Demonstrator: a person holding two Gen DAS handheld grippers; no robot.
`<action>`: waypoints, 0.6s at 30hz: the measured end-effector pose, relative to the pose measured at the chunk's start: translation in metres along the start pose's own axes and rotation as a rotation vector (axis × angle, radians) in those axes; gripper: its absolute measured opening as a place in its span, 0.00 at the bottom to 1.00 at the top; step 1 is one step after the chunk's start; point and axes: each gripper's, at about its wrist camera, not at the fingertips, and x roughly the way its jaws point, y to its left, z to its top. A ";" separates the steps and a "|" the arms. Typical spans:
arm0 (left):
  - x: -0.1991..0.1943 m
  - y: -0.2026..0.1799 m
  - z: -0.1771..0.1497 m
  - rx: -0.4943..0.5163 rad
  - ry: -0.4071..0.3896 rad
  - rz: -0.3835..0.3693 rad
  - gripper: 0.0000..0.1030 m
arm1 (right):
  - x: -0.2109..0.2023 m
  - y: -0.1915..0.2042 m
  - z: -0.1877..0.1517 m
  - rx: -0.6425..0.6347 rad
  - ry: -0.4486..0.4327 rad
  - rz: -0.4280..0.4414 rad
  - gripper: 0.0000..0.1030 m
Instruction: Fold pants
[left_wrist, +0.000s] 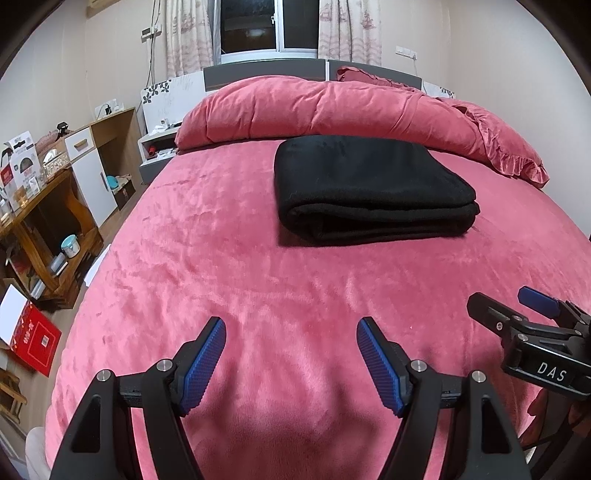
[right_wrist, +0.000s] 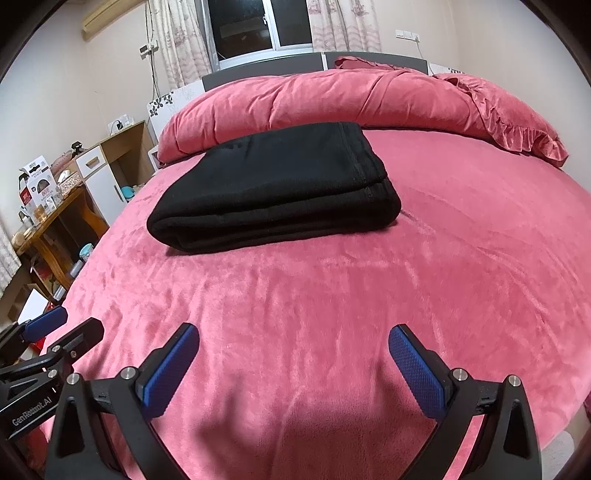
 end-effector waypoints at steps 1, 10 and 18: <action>0.001 0.000 0.000 -0.001 0.003 0.000 0.73 | 0.001 0.000 0.000 0.002 0.003 0.001 1.00; 0.007 0.000 -0.001 -0.003 0.025 0.001 0.73 | 0.006 -0.002 -0.001 0.008 0.017 0.001 1.00; 0.015 -0.002 0.002 -0.002 0.039 0.002 0.73 | 0.011 -0.004 -0.001 0.015 0.027 -0.003 1.00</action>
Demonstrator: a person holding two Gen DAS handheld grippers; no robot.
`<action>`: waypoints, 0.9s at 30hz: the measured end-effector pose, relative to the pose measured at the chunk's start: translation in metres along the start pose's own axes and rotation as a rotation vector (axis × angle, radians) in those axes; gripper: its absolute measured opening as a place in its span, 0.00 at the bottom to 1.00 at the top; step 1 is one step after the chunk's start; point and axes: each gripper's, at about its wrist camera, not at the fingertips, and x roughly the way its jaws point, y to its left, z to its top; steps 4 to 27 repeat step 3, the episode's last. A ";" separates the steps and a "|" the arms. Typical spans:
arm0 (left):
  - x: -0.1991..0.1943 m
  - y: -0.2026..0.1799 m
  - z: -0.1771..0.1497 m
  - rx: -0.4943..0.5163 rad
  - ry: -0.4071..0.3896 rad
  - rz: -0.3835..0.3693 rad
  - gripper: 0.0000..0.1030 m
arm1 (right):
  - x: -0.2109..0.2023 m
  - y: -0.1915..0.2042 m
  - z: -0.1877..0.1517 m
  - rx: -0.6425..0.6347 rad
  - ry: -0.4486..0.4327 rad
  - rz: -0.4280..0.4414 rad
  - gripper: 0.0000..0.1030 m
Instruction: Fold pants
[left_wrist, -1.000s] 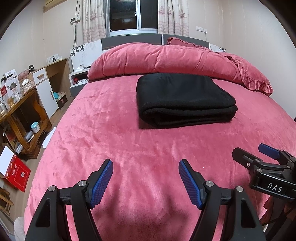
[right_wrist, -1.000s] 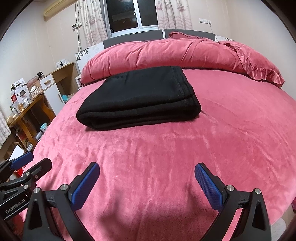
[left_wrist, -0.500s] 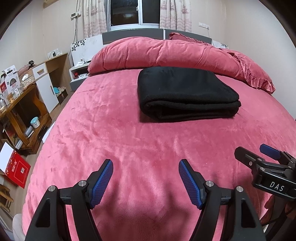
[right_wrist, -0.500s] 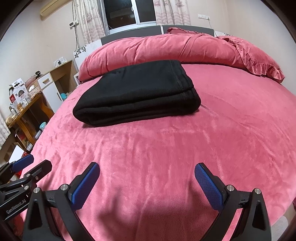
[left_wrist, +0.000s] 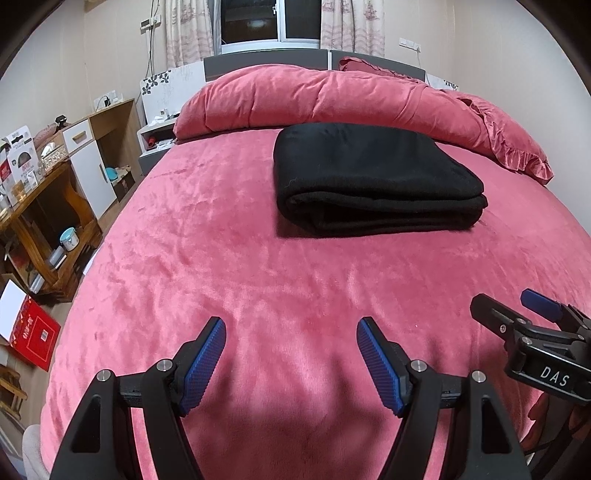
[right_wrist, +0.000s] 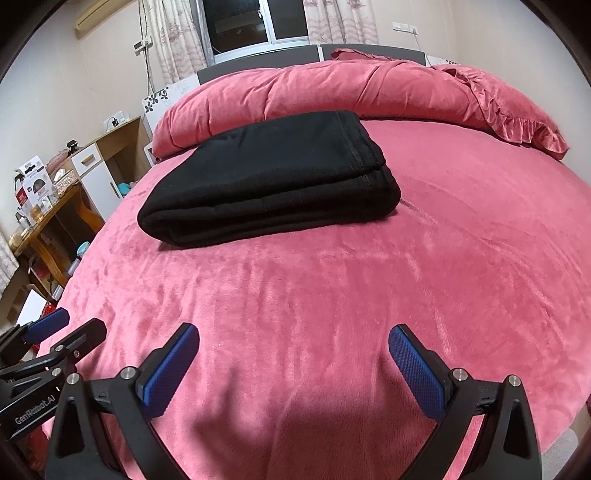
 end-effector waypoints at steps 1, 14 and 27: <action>0.001 0.000 0.000 0.000 0.003 -0.002 0.73 | 0.001 0.000 0.000 0.001 0.002 -0.002 1.00; 0.004 -0.001 0.001 0.001 0.010 -0.003 0.73 | 0.002 -0.001 0.001 0.002 0.003 -0.002 1.00; 0.004 -0.001 0.001 0.001 0.010 -0.003 0.73 | 0.002 -0.001 0.001 0.002 0.003 -0.002 1.00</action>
